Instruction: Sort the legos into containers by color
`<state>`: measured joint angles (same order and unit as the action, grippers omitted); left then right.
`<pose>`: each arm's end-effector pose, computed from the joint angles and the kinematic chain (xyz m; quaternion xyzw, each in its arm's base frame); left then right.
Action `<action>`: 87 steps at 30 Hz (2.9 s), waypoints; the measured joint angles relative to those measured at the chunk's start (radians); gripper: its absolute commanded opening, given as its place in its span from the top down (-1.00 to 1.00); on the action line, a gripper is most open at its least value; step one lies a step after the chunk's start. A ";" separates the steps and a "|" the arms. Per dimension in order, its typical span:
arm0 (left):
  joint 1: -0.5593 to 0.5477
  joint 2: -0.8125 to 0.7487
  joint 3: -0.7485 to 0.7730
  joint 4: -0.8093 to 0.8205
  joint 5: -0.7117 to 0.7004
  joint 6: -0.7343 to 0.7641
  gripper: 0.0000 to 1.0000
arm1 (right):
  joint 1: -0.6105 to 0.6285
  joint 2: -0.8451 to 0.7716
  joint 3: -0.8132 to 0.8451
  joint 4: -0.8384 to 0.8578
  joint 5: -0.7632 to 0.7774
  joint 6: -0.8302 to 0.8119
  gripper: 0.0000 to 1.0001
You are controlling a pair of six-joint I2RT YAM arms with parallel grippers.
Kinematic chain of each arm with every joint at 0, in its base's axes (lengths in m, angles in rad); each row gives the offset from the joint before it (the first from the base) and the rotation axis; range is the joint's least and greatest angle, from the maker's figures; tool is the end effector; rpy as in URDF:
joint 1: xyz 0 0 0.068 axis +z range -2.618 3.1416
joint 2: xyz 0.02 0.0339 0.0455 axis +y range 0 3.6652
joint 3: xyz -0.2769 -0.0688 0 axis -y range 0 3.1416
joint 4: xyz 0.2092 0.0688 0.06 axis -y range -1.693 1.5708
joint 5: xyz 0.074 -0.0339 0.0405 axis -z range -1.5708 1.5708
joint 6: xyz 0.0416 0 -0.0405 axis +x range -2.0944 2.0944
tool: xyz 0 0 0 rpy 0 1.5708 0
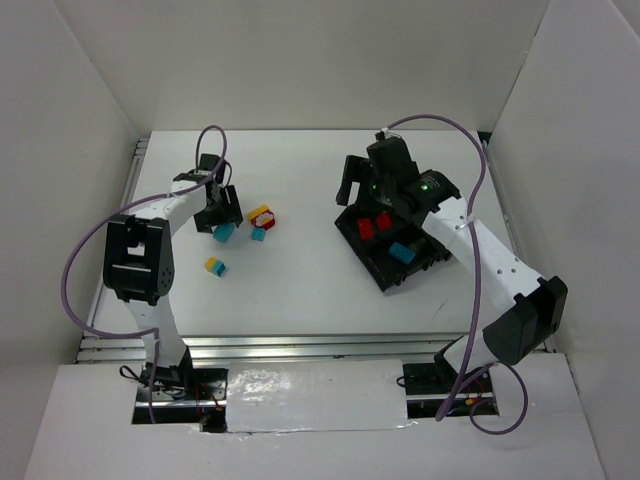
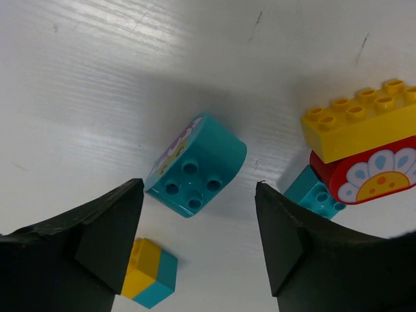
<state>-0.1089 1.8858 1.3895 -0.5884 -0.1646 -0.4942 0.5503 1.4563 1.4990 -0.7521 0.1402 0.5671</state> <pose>0.3706 -0.0337 0.2282 -0.2046 0.9456 0.0050 0.2527 0.2436 0.1426 0.3824 0.0369 0.9062 0.1668 0.3869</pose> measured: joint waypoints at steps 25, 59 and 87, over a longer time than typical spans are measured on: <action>0.021 -0.097 0.067 -0.022 0.109 -0.060 1.00 | -0.117 -0.001 -0.022 0.008 -0.035 0.076 -0.90; -0.701 0.410 0.692 0.216 0.664 -0.083 -0.99 | -0.355 -0.661 -0.085 -0.087 0.154 0.264 -0.91; -0.193 -0.035 0.045 -0.018 0.151 0.048 -0.69 | -0.166 -0.248 -0.143 -0.048 -0.018 0.051 -0.89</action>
<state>-0.3023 1.8503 1.4349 -0.6067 -0.0139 -0.4461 0.3840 1.2083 1.3560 -0.8001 0.1223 0.6182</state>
